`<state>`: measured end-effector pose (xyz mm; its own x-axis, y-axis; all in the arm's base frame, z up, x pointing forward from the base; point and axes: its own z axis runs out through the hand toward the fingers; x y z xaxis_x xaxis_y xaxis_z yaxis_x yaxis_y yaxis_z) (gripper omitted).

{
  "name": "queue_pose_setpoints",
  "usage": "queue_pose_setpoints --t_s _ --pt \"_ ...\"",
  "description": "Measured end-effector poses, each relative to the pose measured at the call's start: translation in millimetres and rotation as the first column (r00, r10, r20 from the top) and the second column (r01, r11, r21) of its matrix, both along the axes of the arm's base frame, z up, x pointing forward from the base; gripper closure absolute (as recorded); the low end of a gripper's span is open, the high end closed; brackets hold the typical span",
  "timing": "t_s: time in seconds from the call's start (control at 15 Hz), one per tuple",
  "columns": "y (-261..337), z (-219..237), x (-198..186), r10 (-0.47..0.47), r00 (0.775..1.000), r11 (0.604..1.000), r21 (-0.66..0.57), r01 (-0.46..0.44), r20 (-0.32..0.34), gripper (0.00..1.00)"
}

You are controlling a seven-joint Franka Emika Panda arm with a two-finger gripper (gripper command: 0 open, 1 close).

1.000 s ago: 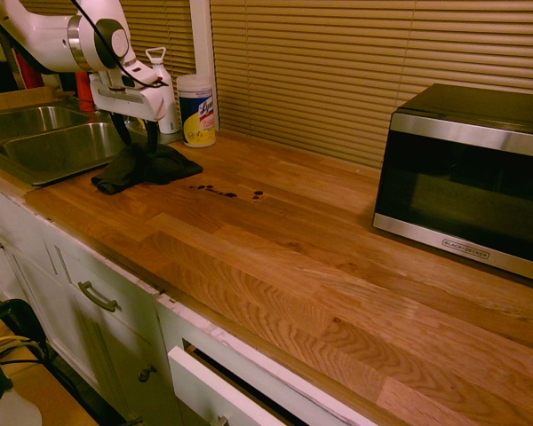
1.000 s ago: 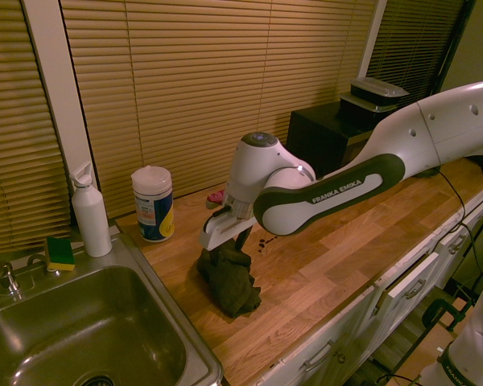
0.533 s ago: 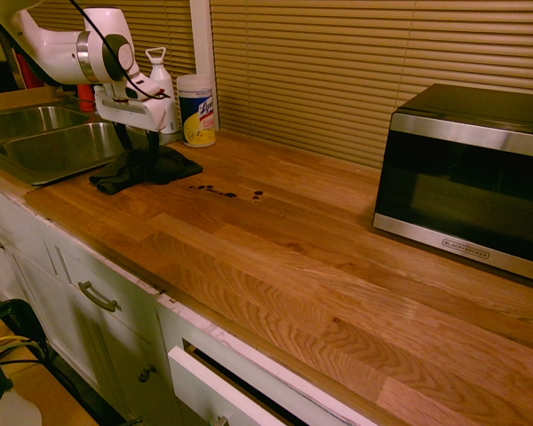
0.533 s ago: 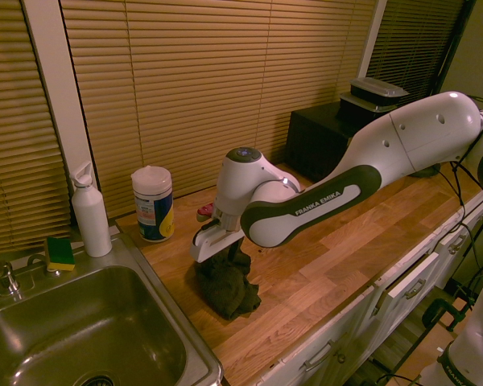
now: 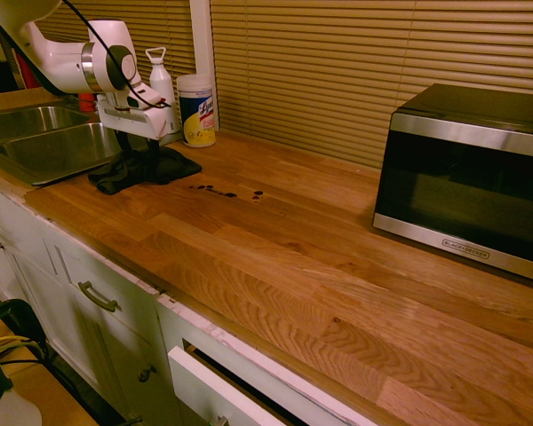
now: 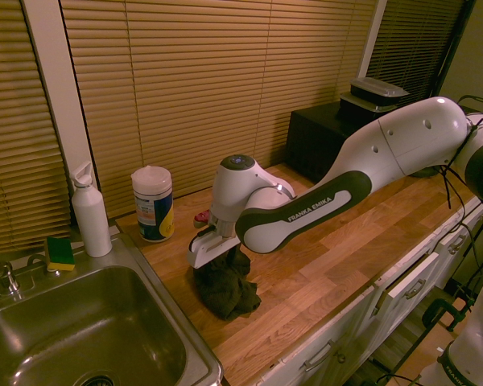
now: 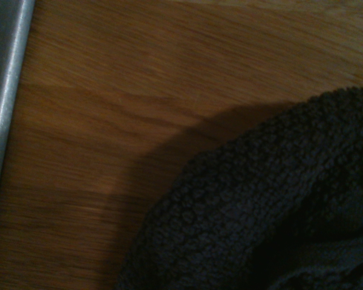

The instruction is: Clear the spill

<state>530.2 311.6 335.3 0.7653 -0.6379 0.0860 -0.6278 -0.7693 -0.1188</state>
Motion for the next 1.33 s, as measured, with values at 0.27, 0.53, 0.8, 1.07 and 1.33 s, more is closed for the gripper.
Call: queue_pose_setpoints --t_s 0.27,0.53,0.8,1.07,1.33 --pt "0 -1 0 0.000 1.000 1.000 -0.002 0.000 -0.003 1.00" --pt "-1 -1 -1 0.012 1.000 1.000 -0.005 -0.012 -0.002 1.00" --pt "-10 1 -2 0.042 0.999 0.999 -0.013 -0.042 0.002 1.00" --pt "-41 2 0 0.054 0.999 0.998 -0.031 -0.054 -0.003 1.00" --pt "-77 2 1 0.043 0.999 0.998 -0.045 -0.043 0.000 1.00"
